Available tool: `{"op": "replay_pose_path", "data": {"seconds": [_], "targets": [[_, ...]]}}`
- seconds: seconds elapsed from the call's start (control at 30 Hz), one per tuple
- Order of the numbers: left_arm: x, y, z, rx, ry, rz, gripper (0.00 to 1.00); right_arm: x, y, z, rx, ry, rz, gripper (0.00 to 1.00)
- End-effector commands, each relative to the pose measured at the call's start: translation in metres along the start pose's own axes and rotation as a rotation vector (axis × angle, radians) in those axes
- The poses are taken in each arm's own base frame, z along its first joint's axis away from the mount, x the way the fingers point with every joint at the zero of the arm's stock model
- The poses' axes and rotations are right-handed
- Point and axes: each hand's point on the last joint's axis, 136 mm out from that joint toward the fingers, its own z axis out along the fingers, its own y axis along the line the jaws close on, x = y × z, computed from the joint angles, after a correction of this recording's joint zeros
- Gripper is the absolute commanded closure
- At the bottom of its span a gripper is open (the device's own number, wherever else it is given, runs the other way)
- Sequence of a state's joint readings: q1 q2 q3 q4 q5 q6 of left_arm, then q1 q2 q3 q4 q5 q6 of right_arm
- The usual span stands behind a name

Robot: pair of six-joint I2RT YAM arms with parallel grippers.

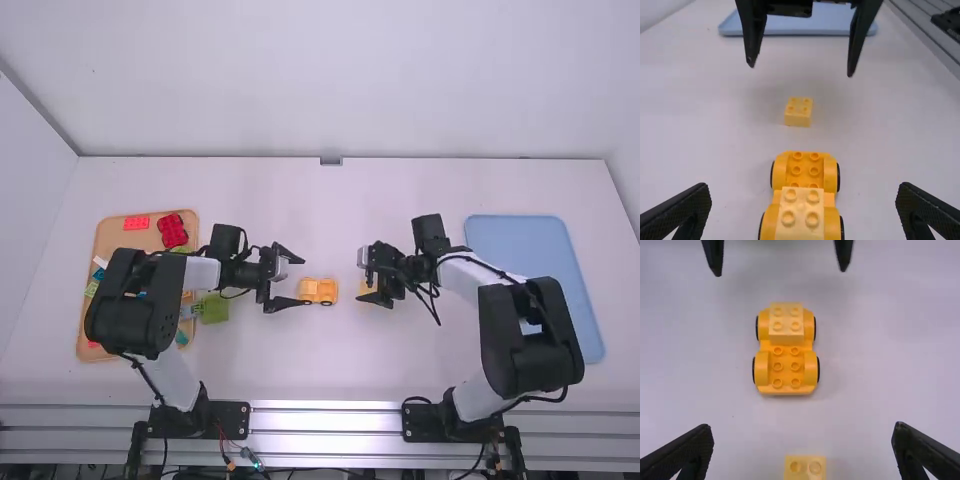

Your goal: Assemble lego blocks to make yellow taxi

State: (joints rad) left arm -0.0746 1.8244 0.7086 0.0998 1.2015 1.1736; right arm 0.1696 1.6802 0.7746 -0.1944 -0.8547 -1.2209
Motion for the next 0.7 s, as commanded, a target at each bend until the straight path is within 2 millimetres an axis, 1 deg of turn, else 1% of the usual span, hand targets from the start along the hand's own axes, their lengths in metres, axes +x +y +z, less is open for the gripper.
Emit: {"op": "replay_pose_path", "data": {"seconds": [0.0,0.07,0.1,0.17,0.23,0.27,0.33,0.4,0.47,0.53,0.6,0.67], "targets": [[0.006,-0.003,0.008,0.016,0.021,0.047,0.01,0.010,0.004,-0.002,-0.003,-0.054,0.067,0.03],[0.010,-0.005,0.011,0.020,0.036,0.049,0.01,0.017,0.000,-0.001,0.014,-0.060,0.109,0.03],[0.012,-0.009,0.014,0.031,0.040,0.045,0.01,0.027,-0.002,0.002,0.015,-0.059,0.144,0.03],[0.013,-0.010,0.015,0.034,0.039,0.039,0.01,0.032,0.000,0.006,-0.002,-0.072,0.148,0.04],[0.020,-0.008,0.016,0.031,0.059,0.028,0.01,0.040,0.003,0.013,-0.029,-0.081,0.134,0.11],[0.020,-0.008,0.016,0.031,0.060,0.028,0.00,0.041,0.004,0.014,-0.031,-0.082,0.132,0.13],[0.025,-0.009,0.019,0.037,0.066,0.010,0.01,0.051,0.006,0.021,-0.052,-0.077,0.123,0.24],[0.027,-0.007,0.020,0.033,0.062,-0.012,0.01,0.056,0.008,0.025,-0.065,-0.075,0.131,0.29],[0.029,-0.003,0.022,0.021,0.058,-0.031,0.01,0.063,0.009,0.029,-0.080,-0.073,0.141,0.39],[0.028,-0.003,0.022,0.020,0.057,-0.040,0.01,0.066,0.008,0.029,-0.078,-0.072,0.147,0.41],[0.027,0.000,0.022,0.015,0.055,-0.039,0.01,0.068,0.006,0.029,-0.071,-0.073,0.151,0.48],[0.027,0.000,0.022,0.013,0.053,-0.051,0.01,0.069,0.004,0.029,-0.065,-0.070,0.151,0.53]]}}
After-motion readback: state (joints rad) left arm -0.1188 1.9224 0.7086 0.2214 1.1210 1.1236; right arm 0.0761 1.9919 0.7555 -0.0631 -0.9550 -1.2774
